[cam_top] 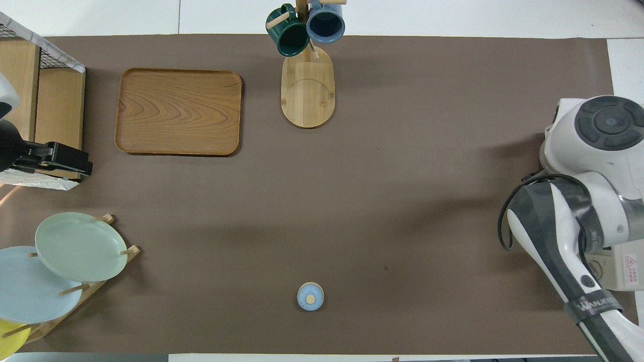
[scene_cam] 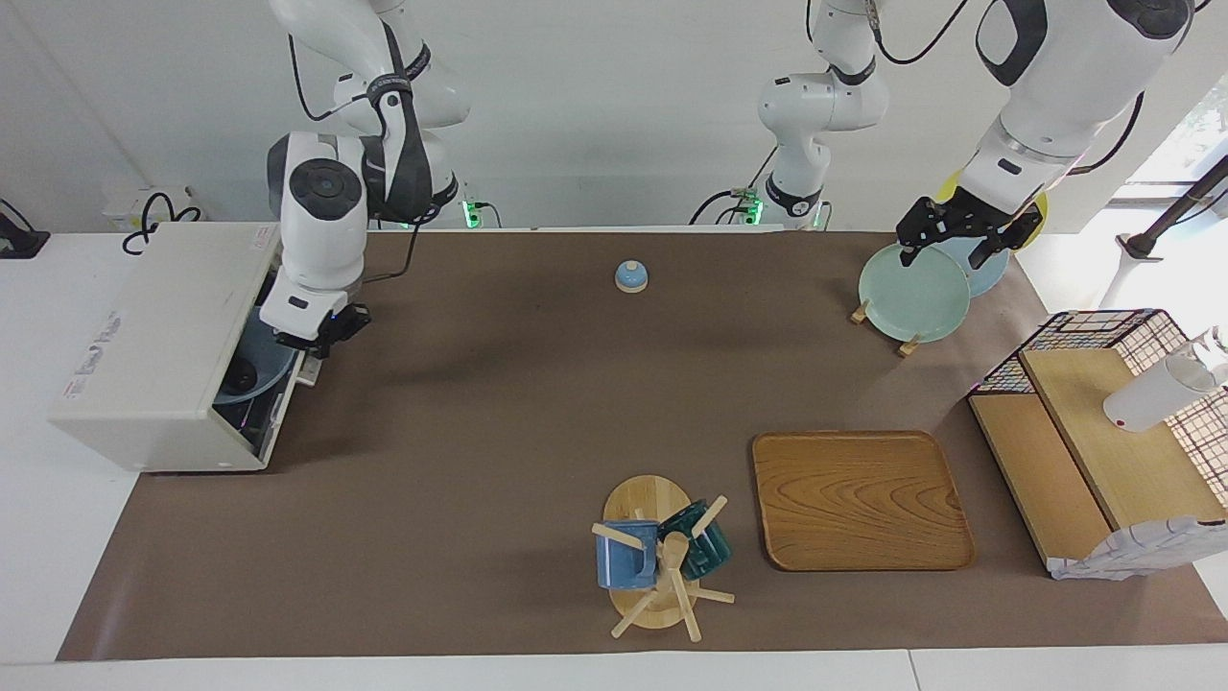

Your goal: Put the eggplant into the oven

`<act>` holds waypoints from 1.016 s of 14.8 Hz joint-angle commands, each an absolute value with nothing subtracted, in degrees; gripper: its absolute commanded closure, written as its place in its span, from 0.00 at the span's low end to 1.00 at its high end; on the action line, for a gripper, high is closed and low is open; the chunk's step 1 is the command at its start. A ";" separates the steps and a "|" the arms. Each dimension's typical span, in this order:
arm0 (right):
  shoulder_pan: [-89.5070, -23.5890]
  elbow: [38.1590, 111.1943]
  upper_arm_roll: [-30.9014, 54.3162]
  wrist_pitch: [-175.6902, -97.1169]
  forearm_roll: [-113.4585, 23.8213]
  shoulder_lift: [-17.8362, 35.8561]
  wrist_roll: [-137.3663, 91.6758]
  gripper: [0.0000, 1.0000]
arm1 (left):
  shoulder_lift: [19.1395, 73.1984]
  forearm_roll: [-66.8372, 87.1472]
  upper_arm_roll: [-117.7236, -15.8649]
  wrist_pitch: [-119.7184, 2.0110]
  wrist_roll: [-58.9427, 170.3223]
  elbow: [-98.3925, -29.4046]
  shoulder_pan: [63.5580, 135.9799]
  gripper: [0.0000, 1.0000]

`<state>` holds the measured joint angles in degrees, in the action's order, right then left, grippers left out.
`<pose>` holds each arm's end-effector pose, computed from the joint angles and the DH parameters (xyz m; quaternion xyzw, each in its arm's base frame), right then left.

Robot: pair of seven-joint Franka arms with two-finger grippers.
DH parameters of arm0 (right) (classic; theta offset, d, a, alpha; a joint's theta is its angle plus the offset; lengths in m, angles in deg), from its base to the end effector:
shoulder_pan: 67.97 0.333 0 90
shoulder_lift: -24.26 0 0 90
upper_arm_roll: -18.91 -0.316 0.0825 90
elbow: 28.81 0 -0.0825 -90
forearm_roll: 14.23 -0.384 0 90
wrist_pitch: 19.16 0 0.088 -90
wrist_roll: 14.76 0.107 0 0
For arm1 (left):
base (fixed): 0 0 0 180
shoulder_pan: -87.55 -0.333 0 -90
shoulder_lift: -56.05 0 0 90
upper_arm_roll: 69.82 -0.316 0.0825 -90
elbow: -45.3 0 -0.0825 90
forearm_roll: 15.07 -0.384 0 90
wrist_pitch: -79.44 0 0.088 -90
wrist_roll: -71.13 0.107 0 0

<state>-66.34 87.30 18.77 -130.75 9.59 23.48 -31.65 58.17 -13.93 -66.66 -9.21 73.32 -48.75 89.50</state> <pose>0.5475 -0.0102 0.4382 0.9508 0.2421 -0.0696 0.1806 0.5367 -0.0507 0.6095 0.9975 -0.0635 -0.0289 0.0082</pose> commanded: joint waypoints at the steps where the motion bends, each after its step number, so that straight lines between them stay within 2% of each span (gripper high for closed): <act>1: -69.20 87.91 19.79 -130.78 7.41 23.37 -35.75 1.00 | 58.87 -14.89 -66.92 -8.45 73.68 -48.83 89.57 0.00; 7: -71.75 86.33 19.87 -127.09 4.24 26.46 -42.51 1.00 | 58.87 -14.89 -66.92 -8.45 73.68 -48.83 89.57 0.00; 9: -72.98 84.58 19.70 -125.69 2.13 26.90 -44.72 0.93 | 58.87 -14.89 -66.92 -8.45 73.68 -48.83 89.66 0.00; 10: -72.90 80.91 19.61 -122.03 -1.62 27.07 -44.82 0.89 | 58.78 -14.89 -66.92 -8.45 73.68 -48.83 89.66 0.00; 11: -72.55 76.79 19.52 -117.55 -5.75 26.81 -44.56 0.79 | 58.78 -14.89 -66.92 -8.45 73.68 -48.83 89.57 0.00; 12: -72.37 73.79 19.18 -114.11 -8.84 26.55 -44.12 0.51 | 58.87 -14.89 -66.92 -8.45 73.68 -48.83 89.66 0.00; 13: -72.28 72.36 19.00 -112.60 -10.43 26.64 -43.16 0.07 | 58.87 -14.89 -66.92 -8.45 73.68 -48.83 89.57 0.00; 14: -72.37 71.83 19.00 -112.15 -11.32 27.07 -41.93 0.00 | 58.87 -14.89 -66.92 -8.45 73.68 -48.83 89.66 0.00; 15: -72.37 70.87 19.08 -111.80 -13.33 27.34 -40.35 0.00 | 58.87 -14.89 -66.92 -8.45 73.68 -48.83 89.57 0.00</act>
<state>-72.01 73.18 19.18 -113.46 -9.89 27.51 -42.29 58.17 -13.93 -66.66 -9.21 73.32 -48.75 89.50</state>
